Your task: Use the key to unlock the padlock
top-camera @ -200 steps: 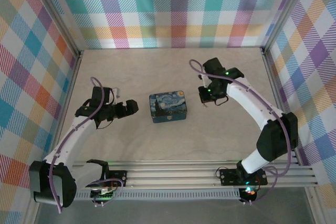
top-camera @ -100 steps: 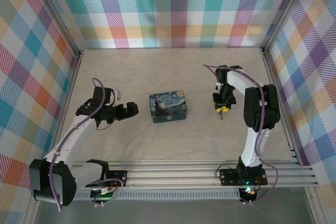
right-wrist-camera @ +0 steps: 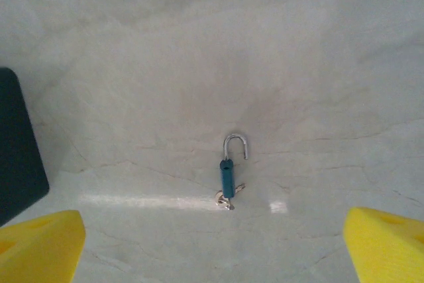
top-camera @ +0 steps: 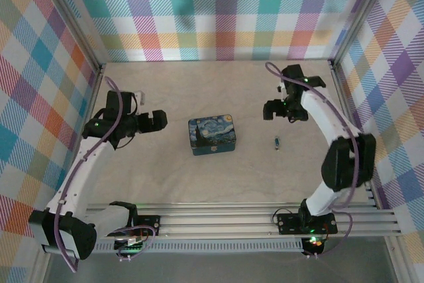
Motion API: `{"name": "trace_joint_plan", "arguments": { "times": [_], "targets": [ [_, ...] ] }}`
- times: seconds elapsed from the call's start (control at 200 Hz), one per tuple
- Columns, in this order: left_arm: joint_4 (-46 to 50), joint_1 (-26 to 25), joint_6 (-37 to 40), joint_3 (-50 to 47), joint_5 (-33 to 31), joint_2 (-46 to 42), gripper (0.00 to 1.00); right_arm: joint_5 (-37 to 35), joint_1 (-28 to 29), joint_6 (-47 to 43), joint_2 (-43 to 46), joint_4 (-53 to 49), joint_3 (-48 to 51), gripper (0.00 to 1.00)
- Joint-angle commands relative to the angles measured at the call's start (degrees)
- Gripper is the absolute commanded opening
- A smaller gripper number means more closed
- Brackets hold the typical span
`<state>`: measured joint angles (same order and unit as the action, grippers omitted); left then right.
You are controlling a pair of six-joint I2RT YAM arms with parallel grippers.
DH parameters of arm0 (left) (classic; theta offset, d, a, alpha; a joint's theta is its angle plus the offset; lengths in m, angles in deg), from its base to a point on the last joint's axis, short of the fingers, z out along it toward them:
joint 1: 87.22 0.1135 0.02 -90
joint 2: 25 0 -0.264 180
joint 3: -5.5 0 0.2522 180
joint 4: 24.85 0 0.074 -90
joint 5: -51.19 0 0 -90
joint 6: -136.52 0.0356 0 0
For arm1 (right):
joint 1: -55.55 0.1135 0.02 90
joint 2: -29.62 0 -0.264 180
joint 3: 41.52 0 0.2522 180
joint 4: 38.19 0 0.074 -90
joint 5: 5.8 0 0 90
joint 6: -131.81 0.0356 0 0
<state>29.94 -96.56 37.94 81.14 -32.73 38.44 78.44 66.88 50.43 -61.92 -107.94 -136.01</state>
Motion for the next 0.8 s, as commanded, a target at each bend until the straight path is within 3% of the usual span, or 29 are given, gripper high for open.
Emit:
{"name": "trace_joint_plan", "arguments": {
  "times": [0.0, 0.19, 0.305, 0.595, 0.795],
  "targets": [
    [-4.05, -0.17, 4.62, -0.71, -8.75, -2.32, 1.00, -6.12, 0.35, 1.57, 9.85, 13.42, 9.74, 1.00],
    [-22.44, 0.20, 6.98, -11.76, -15.00, -9.44, 1.00, -11.19, 0.16, -2.00, 32.03, 46.59, 37.52, 1.00],
    [-37.23, 0.25, 8.56, -22.59, -18.67, -12.03, 1.00, -14.43, -0.53, -3.57, 38.83, 63.58, 51.66, 1.00],
    [-61.36, 0.44, 4.71, -39.84, -18.75, -6.44, 1.00, -16.12, -1.41, -5.08, 33.65, 83.12, 63.83, 1.00],
    [-72.69, 0.55, 7.82, -43.91, -22.25, 0.91, 1.00, -14.06, -2.56, -7.71, 24.22, 98.52, 65.46, 1.00]
  ]
}}
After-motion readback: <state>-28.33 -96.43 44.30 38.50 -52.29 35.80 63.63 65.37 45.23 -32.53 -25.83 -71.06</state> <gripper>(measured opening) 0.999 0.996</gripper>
